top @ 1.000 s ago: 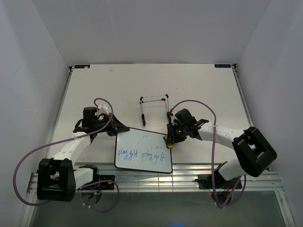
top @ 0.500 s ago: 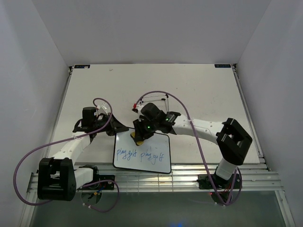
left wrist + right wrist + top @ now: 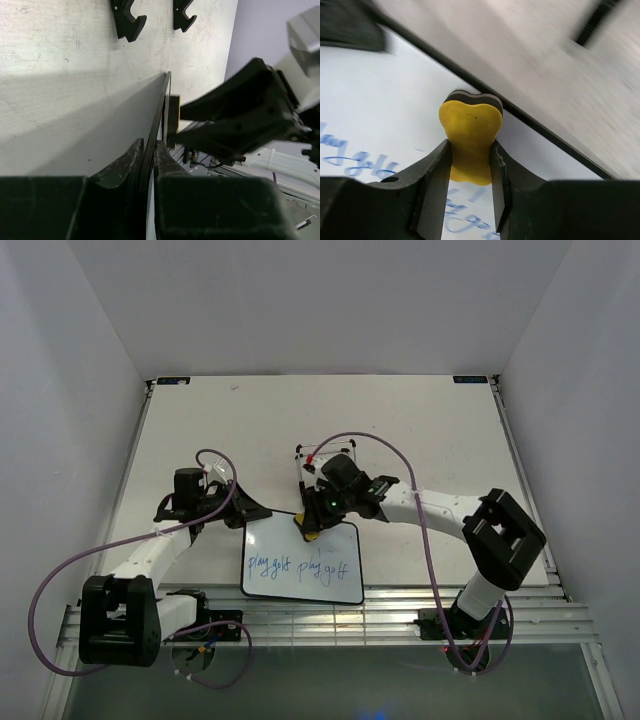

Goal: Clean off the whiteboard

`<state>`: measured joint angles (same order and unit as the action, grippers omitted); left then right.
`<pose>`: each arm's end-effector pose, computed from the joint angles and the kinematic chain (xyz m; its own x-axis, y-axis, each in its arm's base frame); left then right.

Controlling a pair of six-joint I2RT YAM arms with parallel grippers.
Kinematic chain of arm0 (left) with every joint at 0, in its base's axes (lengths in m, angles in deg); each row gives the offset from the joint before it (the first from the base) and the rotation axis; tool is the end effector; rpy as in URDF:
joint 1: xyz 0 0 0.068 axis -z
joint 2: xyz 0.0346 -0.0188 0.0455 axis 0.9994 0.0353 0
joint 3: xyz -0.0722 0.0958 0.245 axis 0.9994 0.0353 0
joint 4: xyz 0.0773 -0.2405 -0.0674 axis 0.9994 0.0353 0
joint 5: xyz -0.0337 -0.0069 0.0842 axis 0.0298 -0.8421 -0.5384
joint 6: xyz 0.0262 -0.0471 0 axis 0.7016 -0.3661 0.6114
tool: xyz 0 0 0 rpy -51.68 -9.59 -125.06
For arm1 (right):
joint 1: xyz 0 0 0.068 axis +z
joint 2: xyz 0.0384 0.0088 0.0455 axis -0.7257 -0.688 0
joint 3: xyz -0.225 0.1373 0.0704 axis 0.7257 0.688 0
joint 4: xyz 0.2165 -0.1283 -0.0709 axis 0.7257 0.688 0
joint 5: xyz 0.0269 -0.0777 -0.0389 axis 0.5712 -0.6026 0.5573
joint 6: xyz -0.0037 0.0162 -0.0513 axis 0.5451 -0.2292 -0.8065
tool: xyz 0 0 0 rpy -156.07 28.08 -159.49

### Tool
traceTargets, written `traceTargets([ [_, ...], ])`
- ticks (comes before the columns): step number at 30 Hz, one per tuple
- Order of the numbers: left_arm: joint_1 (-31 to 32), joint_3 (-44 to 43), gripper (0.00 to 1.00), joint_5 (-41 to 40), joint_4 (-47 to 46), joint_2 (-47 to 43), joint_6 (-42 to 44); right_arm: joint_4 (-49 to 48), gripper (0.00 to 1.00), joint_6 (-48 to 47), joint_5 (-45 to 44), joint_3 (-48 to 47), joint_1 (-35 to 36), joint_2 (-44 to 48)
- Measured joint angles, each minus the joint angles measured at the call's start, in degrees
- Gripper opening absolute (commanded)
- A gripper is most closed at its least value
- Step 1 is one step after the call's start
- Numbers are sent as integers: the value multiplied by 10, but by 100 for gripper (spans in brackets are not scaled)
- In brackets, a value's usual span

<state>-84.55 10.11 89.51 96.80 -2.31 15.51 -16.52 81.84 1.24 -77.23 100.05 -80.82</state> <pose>0.2089 -0.0382 0.1822 -0.9019 -0.3886 -0.1885 -0.0572 0.5401 -0.8397 0.2097 0.2991 0.2158 -0.7453 -0.3194 -0.5852 -0.6326 0.6160 0.4695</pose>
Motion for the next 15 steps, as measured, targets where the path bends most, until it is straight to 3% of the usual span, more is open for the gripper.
traceTargets([
  [7,6,0,0,-15,10,-22,-7,-38,31,-1,-8,175,-105,87],
  [15,7,0,0,-21,16,-27,-10,-64,31,-9,-7,214,-122,106],
])
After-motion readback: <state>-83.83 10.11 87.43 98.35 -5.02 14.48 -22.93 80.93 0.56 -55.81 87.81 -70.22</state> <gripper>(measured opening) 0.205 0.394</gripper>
